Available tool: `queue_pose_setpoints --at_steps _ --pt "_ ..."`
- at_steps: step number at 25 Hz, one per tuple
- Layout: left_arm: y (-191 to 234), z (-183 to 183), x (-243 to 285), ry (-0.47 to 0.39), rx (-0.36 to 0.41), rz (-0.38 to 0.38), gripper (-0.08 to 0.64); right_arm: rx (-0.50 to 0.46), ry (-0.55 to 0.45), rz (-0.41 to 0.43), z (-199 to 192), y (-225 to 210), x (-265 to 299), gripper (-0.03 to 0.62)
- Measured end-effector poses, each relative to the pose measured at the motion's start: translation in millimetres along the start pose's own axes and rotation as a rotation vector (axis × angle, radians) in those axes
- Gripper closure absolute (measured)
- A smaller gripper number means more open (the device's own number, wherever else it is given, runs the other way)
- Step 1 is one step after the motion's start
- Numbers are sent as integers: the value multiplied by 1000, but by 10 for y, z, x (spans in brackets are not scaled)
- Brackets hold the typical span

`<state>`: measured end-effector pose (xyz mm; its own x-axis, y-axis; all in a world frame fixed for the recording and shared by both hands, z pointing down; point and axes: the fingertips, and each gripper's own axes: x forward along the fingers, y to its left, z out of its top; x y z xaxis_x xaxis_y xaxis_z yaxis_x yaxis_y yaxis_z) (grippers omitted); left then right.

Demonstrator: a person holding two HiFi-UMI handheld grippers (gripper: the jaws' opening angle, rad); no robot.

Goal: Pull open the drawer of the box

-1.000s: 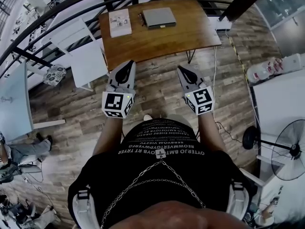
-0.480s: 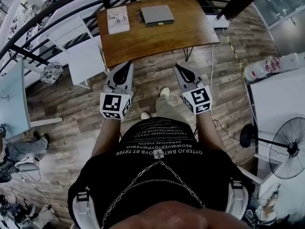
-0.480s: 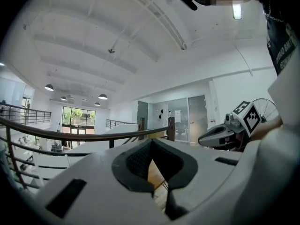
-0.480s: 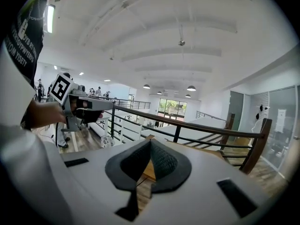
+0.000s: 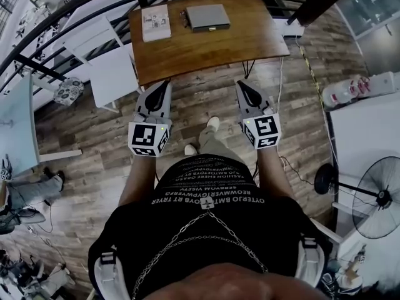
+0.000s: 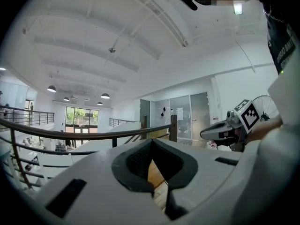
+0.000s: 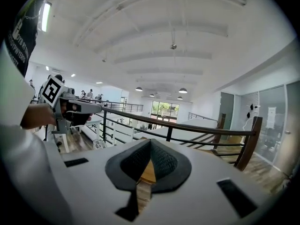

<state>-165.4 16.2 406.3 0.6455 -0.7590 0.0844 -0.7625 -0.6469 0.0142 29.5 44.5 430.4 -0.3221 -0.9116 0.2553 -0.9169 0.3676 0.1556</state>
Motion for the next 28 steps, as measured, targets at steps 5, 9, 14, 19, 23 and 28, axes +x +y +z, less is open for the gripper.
queue_pose_setpoints --at_steps 5,9,14,19,23,28 --pt "-138 -6 98 5 14 -15 555 13 -11 -15 -49 -97 -86 595" --pt "-264 40 276 5 28 -41 555 27 -18 -18 -83 -280 -110 595" --pt "-290 106 521 11 48 -45 555 42 -37 1 -65 -500 43 595" --pt "-191 78 702 32 33 -20 555 51 -36 46 -65 -579 290 595" --pt "-91 -71 859 65 16 -12 555 60 -18 76 -143 -609 538 595" --pt "28 -189 1096 85 -1 -13 555 69 8 97 -230 -690 790 595"
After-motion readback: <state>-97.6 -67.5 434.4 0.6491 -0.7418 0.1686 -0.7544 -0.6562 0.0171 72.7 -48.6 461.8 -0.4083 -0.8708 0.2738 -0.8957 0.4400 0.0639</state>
